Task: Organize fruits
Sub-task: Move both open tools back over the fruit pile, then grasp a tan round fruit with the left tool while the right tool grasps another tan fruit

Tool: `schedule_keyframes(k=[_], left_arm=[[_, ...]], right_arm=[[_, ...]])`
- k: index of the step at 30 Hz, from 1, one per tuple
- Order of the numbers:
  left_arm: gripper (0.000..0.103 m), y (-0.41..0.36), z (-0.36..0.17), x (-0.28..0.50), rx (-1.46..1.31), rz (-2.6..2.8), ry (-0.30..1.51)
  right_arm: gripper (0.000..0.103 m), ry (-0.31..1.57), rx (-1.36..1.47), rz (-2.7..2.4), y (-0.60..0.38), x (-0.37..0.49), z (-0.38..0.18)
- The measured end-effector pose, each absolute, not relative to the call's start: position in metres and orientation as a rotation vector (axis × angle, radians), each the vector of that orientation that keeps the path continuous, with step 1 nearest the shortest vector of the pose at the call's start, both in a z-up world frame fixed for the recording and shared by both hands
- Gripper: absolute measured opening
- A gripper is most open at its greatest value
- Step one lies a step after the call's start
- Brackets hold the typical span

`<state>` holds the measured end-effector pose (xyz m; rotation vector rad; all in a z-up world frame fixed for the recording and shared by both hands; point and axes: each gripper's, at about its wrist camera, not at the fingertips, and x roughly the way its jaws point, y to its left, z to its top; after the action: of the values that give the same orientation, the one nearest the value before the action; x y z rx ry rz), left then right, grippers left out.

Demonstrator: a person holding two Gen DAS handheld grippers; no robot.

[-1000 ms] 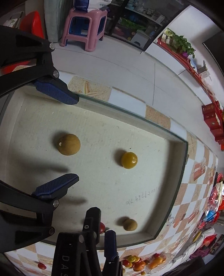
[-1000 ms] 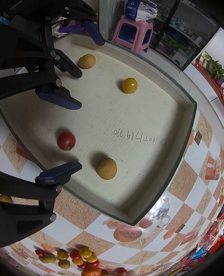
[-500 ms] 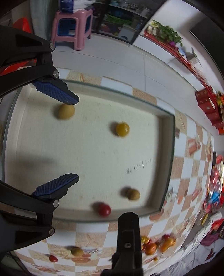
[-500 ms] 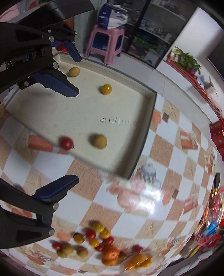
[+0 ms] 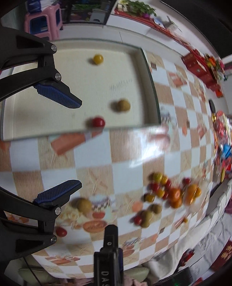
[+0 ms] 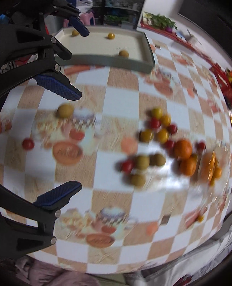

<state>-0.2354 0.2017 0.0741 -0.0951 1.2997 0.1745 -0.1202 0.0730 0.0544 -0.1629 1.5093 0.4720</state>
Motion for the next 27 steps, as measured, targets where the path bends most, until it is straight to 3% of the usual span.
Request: schedule_keyframes(k=[10,14,19,24,27], left_arm=[[0.083,0.134,0.038,-0.217,-0.076,0.077,1.368],[0.083,0.131,0.028,-0.208,-0.084,0.126,1.373],[0.083,0.130,0.020,-0.197,-0.104,0.156,1.372],[0.083,0.126,0.013,-0.192,-0.099,0.180,1.377],[0.083,0.124,0.009,-0.193,-0.096,0.194,1.386]], right_arm=[[0.091,1.486,-0.127,0.404,0.020,-0.085,0.042],[0.080,1.478,-0.121,0.428,0.020,-0.071,0.037],[0.073,1.454,-0.125,0.460,0.030,-0.050,0.030],[0.058,1.458,-0.138,0.504,0.044,-0.036,0.019],[0.058,1.444,-0.123,0.531,0.049,-0.032,0.017]])
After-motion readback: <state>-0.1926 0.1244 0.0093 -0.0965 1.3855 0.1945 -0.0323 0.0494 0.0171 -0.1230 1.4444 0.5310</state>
